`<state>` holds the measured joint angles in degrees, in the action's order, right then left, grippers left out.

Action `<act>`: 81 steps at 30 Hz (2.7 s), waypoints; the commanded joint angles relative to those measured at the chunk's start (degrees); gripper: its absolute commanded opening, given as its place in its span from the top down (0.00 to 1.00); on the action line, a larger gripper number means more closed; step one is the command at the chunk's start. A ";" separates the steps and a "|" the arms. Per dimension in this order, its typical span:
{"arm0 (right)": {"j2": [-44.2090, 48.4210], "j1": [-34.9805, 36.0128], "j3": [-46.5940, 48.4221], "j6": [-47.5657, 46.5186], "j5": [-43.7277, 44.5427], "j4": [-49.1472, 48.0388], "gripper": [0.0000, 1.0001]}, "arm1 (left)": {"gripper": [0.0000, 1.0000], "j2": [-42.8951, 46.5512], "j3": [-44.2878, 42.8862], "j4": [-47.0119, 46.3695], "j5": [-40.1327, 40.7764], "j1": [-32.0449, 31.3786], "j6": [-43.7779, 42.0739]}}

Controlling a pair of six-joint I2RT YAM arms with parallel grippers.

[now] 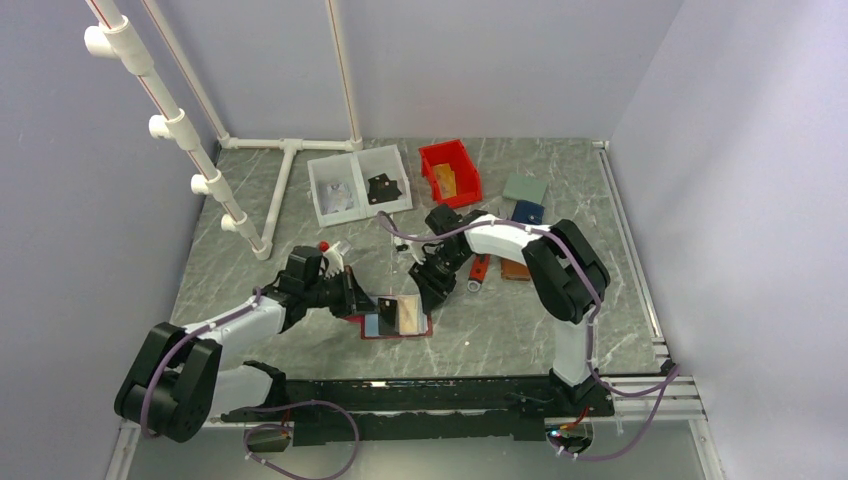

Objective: Take the credit cards out of the card holder
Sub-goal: Remove the credit card from the card holder, then place the credit card in the storage box.

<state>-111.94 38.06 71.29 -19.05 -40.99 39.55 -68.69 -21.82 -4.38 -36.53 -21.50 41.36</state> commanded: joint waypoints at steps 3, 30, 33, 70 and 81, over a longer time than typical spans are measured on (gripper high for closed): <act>4.70 -2.05 0.67 -5.60 -2.38 2.02 0.60 | 1.00 0.73 -1.80 2.31 0.38 0.17 -2.57; 4.51 -2.74 5.87 -14.55 -19.28 -9.30 0.29 | 1.00 1.79 -1.36 -3.23 -3.47 -0.04 -1.60; 1.36 -2.31 9.44 -15.81 -22.63 -8.77 0.28 | 1.00 3.56 -1.77 -1.81 -2.76 -0.19 -1.79; -8.78 -2.12 26.99 -28.06 -26.11 18.87 1.00 | 0.49 19.52 -5.01 12.95 10.82 -0.49 -2.00; 0.89 -13.57 23.72 2.53 -8.39 -7.93 1.00 | 0.06 26.81 -5.70 18.43 16.33 -0.48 -1.11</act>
<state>-118.45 26.24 95.68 -31.79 -59.02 47.70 -40.62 -25.21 11.31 -22.22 -21.82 40.27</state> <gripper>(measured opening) 0.009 0.932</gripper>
